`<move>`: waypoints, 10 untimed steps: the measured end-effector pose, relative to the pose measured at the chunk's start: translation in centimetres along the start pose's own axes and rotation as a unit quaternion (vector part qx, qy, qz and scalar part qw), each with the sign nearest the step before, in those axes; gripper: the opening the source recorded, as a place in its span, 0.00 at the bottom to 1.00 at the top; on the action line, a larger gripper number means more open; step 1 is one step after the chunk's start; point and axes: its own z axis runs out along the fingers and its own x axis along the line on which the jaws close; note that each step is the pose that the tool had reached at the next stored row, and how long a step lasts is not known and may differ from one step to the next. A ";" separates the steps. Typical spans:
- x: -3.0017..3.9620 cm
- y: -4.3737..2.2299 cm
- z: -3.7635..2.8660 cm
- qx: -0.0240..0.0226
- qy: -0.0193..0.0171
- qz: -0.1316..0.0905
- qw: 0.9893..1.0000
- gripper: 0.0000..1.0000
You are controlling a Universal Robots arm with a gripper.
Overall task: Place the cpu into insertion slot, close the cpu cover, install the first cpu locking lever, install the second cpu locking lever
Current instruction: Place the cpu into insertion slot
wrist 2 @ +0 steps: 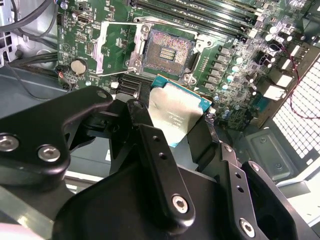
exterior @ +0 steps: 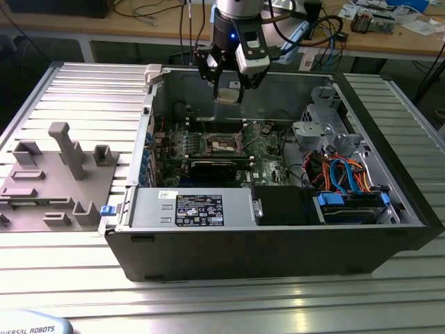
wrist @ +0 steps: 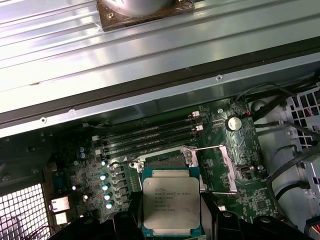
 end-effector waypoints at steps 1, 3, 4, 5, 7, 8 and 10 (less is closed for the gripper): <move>0.00 0.00 0.00 0.000 0.000 0.000 1.000 0.54; 0.00 0.00 0.00 0.000 0.000 0.001 1.000 0.54; 0.00 0.00 0.00 0.000 0.000 0.001 1.000 0.54; 0.00 0.00 0.00 0.000 0.000 0.002 1.000 0.54; 0.00 0.00 0.00 0.000 0.000 0.003 1.000 0.54; 0.00 0.00 0.00 0.000 0.000 0.003 1.000 0.54; 0.00 0.00 0.00 0.000 0.000 0.004 1.000 0.54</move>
